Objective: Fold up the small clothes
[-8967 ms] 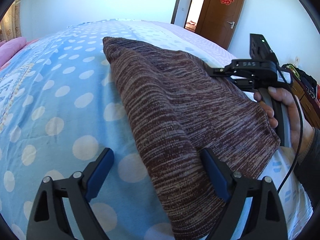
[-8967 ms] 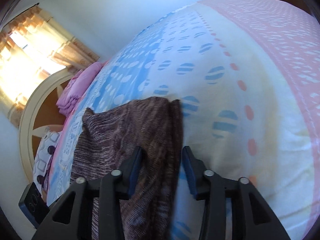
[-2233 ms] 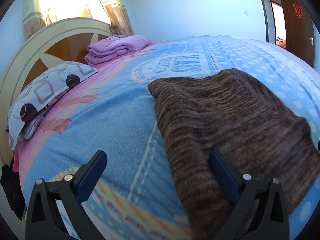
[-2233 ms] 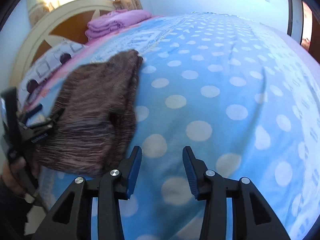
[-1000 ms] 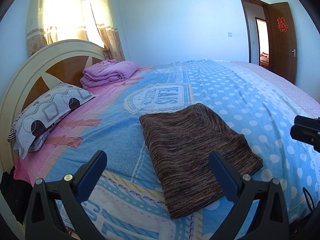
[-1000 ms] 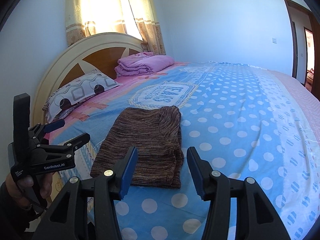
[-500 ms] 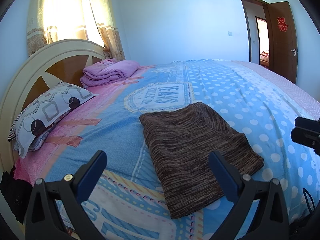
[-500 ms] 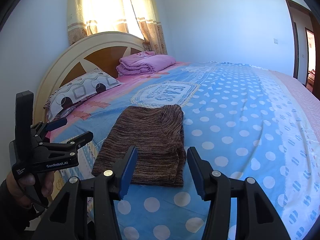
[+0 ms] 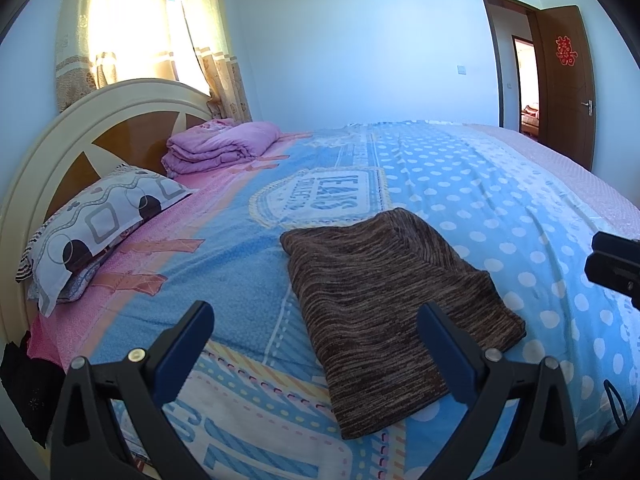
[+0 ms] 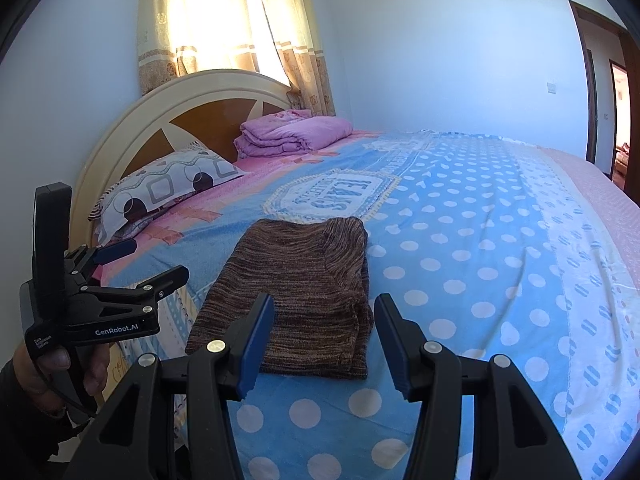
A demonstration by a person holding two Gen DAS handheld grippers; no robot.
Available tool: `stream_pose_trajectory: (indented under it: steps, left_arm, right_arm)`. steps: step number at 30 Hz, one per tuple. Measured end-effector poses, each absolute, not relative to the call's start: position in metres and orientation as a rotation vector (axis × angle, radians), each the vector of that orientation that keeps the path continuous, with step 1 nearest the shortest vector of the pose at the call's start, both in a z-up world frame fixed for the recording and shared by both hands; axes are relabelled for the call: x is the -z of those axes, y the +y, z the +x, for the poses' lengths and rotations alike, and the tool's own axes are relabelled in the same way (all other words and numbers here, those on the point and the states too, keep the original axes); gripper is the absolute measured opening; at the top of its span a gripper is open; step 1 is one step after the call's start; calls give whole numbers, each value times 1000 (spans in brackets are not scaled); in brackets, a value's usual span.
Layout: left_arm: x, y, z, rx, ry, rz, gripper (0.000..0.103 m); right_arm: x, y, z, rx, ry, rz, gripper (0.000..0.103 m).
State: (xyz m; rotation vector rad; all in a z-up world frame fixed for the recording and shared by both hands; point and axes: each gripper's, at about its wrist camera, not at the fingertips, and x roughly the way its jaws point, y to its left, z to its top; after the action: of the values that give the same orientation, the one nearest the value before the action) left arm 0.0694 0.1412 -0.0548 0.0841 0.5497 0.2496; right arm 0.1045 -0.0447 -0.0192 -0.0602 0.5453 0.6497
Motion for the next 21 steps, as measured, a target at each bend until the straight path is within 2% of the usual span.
stream_pose_trajectory:
  steps: [11,14,21]
  left_arm:
    - [41,151,64,-257,510,35,103]
    - [36,156,63,-263,501,26,103]
    - [33,175,60,-324,487,-2,103]
  right_arm:
    - [0,-49,90,-659,419,-53,54]
    - [-1,-49,88,-658,412,-53,60]
    - [-2,-48,83,-665,392,-65,61]
